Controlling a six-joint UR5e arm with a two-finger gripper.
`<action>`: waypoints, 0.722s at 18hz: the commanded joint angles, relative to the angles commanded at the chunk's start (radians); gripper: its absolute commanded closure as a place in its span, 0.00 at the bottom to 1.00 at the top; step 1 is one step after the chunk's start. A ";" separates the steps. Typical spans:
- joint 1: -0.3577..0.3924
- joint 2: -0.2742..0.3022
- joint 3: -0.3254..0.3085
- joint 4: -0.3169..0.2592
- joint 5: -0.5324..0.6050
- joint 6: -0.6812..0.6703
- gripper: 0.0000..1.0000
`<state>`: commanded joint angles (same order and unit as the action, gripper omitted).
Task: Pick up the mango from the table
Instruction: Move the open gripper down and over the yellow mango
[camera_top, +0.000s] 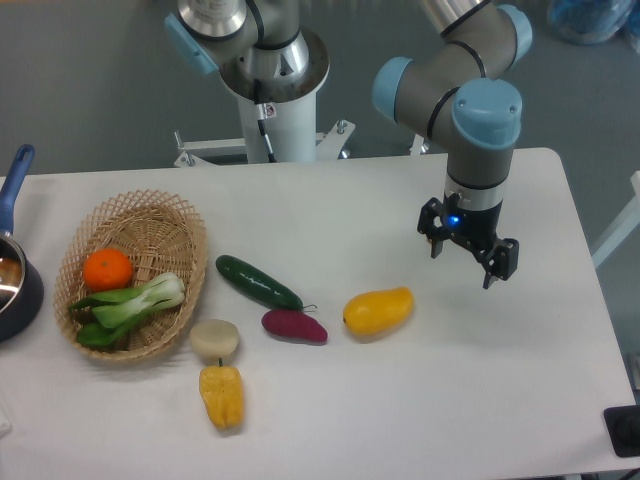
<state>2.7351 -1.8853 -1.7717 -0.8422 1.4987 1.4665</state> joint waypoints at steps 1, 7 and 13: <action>0.000 0.000 -0.002 0.002 0.000 0.000 0.00; -0.038 -0.006 -0.020 0.009 -0.005 0.006 0.00; -0.084 -0.028 -0.049 0.031 -0.002 -0.003 0.00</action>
<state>2.6508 -1.9128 -1.8208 -0.8115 1.4971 1.4634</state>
